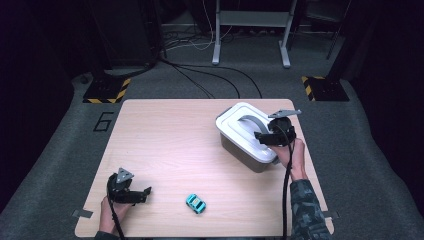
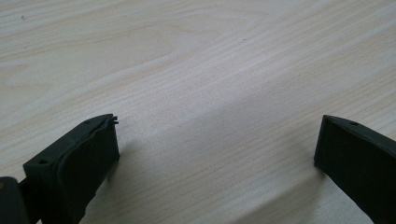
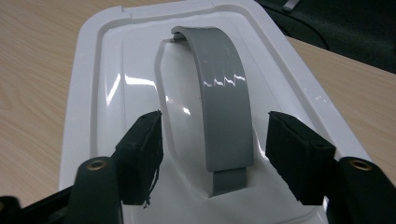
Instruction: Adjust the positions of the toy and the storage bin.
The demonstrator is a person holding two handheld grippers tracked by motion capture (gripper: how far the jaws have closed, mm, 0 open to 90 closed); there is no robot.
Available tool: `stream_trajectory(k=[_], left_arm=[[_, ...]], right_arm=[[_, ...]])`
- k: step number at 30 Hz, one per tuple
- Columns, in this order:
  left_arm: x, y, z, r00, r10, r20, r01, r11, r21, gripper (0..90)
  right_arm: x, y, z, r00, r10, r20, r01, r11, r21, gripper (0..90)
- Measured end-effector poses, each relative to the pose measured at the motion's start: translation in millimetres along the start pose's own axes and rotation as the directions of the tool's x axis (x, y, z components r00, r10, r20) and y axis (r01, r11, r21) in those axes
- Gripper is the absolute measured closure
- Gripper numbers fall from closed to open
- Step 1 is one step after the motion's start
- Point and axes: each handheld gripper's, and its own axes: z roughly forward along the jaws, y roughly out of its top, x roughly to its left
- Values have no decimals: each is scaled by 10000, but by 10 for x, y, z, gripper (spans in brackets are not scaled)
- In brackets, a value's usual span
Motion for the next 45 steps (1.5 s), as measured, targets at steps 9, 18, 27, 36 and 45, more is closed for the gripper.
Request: stream_trajectory(k=[9, 18, 27, 36, 45], left_arm=[[-1, 0, 0, 10000, -3, 4, 3, 10000, 5, 0], [-1, 0, 0, 10000, 18, 26, -18, 10000, 4, 0], [0, 0, 0, 10000, 23, 24, -23, 10000, 6, 0], [-1, 0, 0, 10000, 18, 24, -18, 10000, 0, 0], [0, 0, 0, 10000, 24, 26, -24, 10000, 2, 0]], right_arm=[[-48, 33, 103, 10000, 61, -65, -60, 9999, 94, 535], [-35, 43, 140, 10000, 12, 19, -12, 9999, 121, 659], [18, 32, 115, 9998, -141, -115, 142, 9998, 155, 671], [87, 32, 86, 9995, 63, -298, -52, 9993, 370, 672], [121, 24, 74, 9982, 3, -592, 23, 9990, 452, 671]])
